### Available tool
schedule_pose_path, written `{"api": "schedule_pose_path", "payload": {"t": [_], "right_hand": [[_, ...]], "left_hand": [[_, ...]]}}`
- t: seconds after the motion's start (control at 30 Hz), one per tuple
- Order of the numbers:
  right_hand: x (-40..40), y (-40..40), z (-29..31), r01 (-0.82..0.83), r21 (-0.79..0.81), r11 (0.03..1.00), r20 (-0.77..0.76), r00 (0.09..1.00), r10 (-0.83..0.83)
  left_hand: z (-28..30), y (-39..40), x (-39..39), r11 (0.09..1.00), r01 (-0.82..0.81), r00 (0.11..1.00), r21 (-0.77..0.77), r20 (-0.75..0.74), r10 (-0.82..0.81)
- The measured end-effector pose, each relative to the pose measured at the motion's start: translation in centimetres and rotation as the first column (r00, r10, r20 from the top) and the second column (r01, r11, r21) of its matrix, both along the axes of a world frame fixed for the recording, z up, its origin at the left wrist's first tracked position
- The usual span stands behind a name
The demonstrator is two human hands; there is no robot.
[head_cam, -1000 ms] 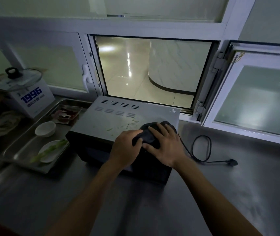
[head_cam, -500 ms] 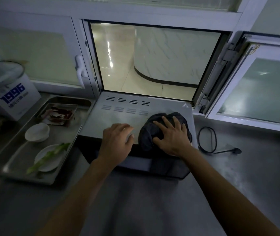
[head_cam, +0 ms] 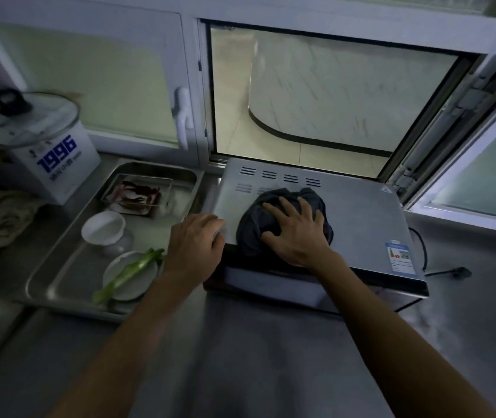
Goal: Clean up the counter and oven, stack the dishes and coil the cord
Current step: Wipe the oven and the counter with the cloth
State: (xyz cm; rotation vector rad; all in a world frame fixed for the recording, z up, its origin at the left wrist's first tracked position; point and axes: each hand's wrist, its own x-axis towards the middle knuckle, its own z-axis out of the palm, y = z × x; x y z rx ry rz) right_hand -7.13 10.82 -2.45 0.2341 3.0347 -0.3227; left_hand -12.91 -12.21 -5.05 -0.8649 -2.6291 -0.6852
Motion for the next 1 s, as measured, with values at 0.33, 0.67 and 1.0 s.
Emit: {"api": "schedule_pose_path", "payload": {"t": [0.33,0.67,1.0], "right_hand": [[-3.6,-7.4,-0.2,-0.027,-0.013,1.0,-0.005,1.0,0.027],[0.7,-3.3,-0.6,0.034,-0.031,0.999,-0.098,0.994,-0.037],[7.7,7.0,-0.4,0.158,-0.024,0.987,-0.095,0.983,-0.16]], "left_hand": [[-0.5,-3.3,-1.0,0.999,-0.006,1.0,0.047,0.02,0.005],[0.6,-0.5,0.0,0.992,0.105,0.992,0.067,0.056,-0.109],[1.2,8.4,3.9,0.975,0.209,0.978,-0.077,0.034,-0.207]]}}
